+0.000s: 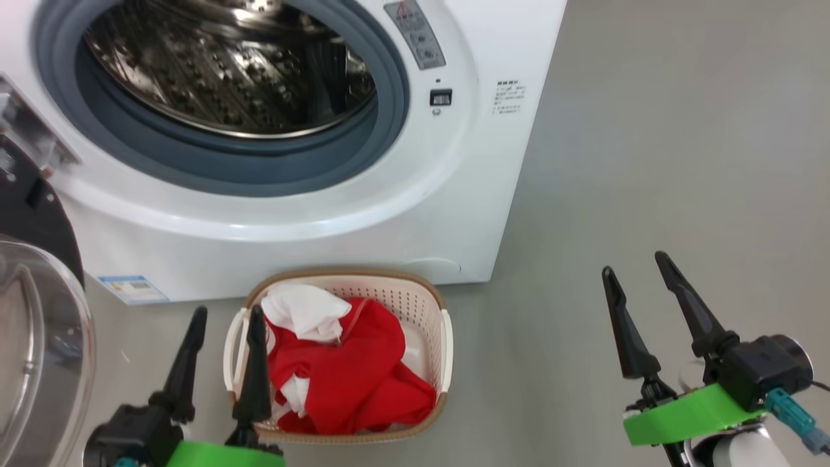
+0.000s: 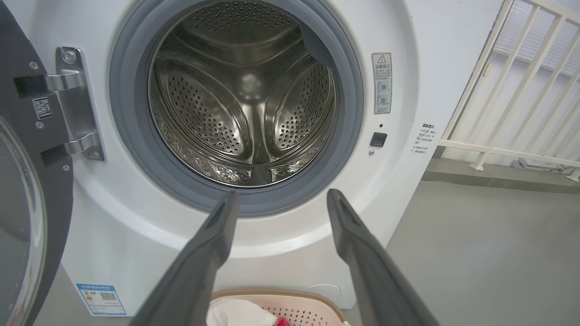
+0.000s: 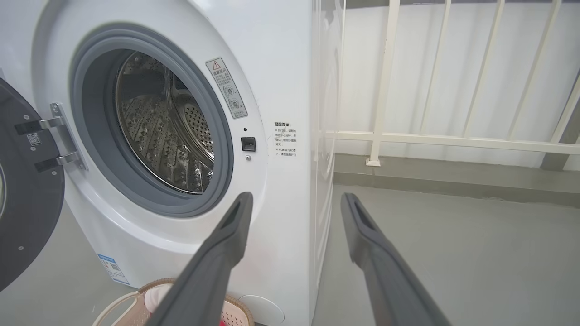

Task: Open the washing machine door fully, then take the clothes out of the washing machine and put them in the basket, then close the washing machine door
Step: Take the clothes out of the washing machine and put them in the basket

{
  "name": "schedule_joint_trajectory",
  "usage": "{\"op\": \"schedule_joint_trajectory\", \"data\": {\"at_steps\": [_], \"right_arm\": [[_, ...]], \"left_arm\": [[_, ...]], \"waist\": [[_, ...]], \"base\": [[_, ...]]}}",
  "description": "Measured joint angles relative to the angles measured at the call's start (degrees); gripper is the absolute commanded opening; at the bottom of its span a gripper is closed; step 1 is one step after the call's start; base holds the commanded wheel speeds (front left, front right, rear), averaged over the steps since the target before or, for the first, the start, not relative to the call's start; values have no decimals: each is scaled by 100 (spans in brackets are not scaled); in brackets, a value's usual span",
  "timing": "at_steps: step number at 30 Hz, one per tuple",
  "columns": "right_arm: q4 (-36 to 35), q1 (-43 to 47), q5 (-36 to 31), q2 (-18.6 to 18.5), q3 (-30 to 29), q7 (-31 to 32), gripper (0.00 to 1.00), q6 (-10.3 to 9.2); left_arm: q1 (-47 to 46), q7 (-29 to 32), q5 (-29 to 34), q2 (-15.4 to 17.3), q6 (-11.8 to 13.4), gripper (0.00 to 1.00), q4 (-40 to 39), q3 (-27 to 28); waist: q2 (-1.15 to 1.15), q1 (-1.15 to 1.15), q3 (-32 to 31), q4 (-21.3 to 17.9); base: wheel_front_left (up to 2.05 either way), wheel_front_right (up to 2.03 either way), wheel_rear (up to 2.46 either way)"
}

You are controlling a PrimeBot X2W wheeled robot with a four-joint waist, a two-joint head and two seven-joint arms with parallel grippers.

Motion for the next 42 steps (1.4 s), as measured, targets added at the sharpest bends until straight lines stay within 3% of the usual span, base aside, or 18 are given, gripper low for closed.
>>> {"op": "schedule_joint_trajectory", "data": {"at_steps": [22,42], "right_arm": [[-21,795,-180,44,-201,1,100,0],[-59,890,-134,62,-293,1,100,0]], "left_arm": [[1003,0,-12,43,-147,100,-94,214],[1023,0,42,42,-142,100,-115,240]], "waist": [[0,0,-919,-148],[0,0,-1019,-231]], "base": [[0,0,0],[-34,11,23]]}}
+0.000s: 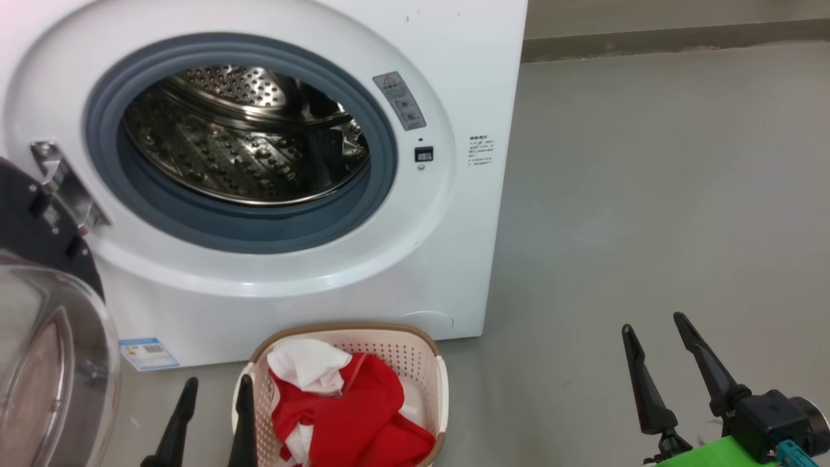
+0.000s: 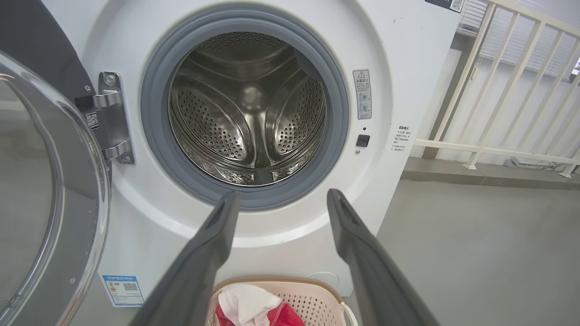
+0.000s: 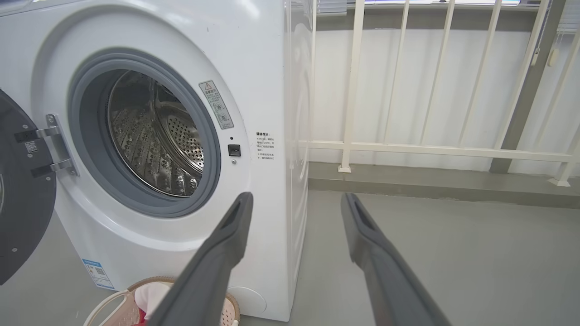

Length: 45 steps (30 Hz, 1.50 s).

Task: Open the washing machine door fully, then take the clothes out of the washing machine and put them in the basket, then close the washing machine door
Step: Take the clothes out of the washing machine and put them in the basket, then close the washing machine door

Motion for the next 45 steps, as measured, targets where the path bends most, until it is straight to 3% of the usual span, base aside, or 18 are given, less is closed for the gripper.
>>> {"op": "schedule_joint_trajectory", "data": {"at_steps": [17,27,45], "right_arm": [[-11,-1,9,11,-1,-1,100,0],[-12,-1,9,11,-1,0,100,0],[-12,-1,9,11,14,-1,100,0]], "left_arm": [[0,0,3,-1,-9,100,-132,-3],[0,0,-8,-1,-42,100,-133,-24],[0,0,209,-1,187,100,-283,-87]], "waist": [[0,0,4,74],[0,0,6,130],[0,0,-20,428]], "base": [[-127,111,16],[-9,9,0],[0,0,0]]}}
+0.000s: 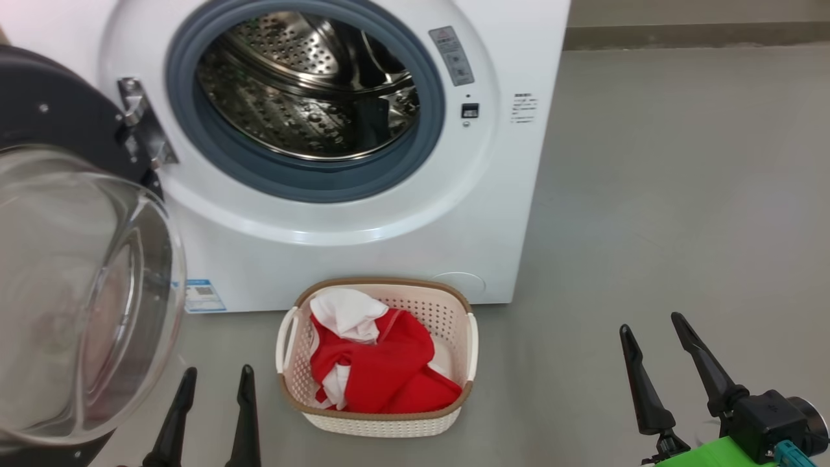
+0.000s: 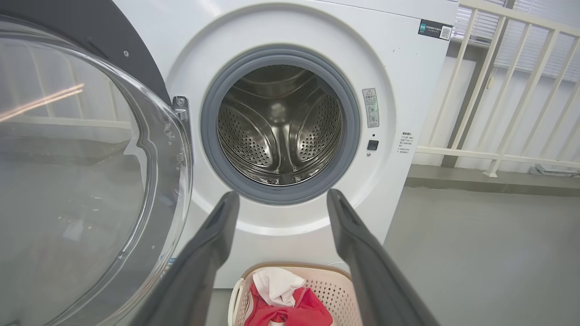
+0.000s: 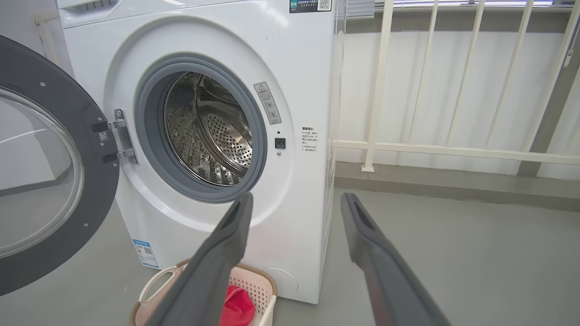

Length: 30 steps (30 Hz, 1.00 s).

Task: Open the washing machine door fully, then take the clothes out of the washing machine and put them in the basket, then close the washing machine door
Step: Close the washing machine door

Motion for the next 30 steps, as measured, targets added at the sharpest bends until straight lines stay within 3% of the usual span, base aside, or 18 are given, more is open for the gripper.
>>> {"op": "schedule_joint_trajectory", "data": {"at_steps": [30], "right_arm": [[-44,2,0,0,203,1,100,0]], "left_arm": [[221,0,146,23,272,100,-443,0]], "waist": [[0,0,-43,1613]], "base": [[0,0,0]]}}
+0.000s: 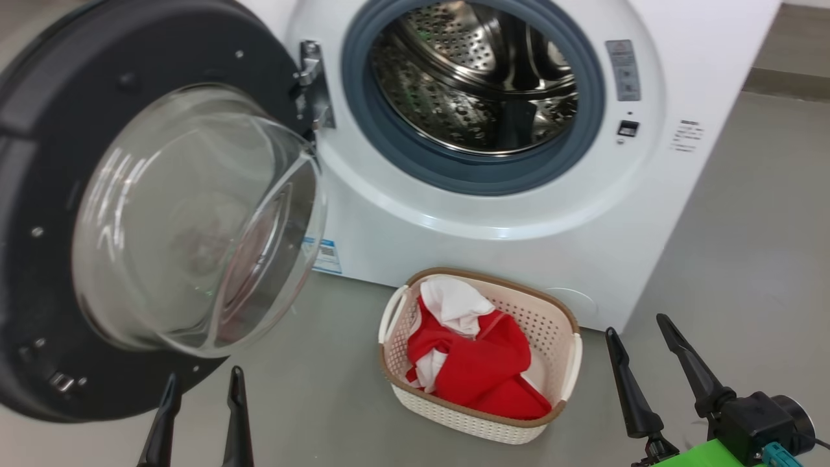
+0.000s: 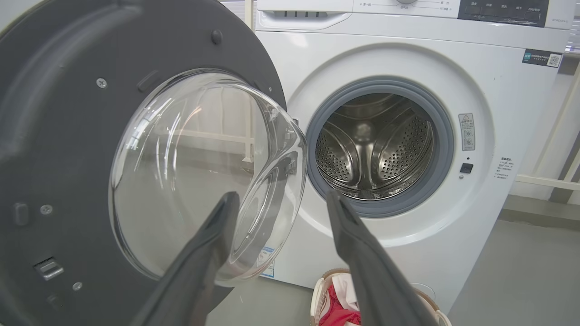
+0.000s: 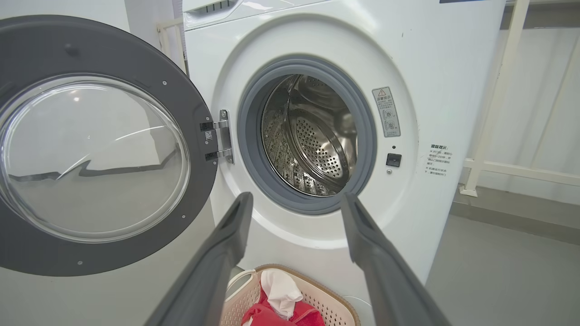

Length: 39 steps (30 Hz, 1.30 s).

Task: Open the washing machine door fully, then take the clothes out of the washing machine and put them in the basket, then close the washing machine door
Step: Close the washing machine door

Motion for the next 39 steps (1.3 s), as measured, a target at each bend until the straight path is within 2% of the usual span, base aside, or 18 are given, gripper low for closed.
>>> {"op": "schedule_joint_trajectory", "data": {"at_steps": [12,26,27,28,30,39], "right_arm": [[-14,-1,3,-1,33,-1,100,0],[-8,-1,53,-1,82,-1,100,0],[-7,-1,53,-1,83,0,100,0],[-7,-1,53,-1,86,0,100,0],[-7,-1,53,-1,91,0,100,0],[9,-1,53,-1,91,0,100,0]], "left_arm": [[14,2,7,42,155,100,-144,29],[27,3,40,97,248,100,-191,41],[27,3,40,101,248,96,-191,41],[27,3,40,112,248,42,-191,42],[27,3,36,124,254,0,-191,62],[-44,0,-169,113,352,0,-601,542]], "waist": [[0,0,0,515],[0,0,30,739],[0,0,31,740],[0,0,32,739],[0,0,32,731],[0,0,13,654]], "base": [[0,0,0],[0,0,0],[0,0,0],[0,0,0],[0,0,0],[0,0,0]]}}
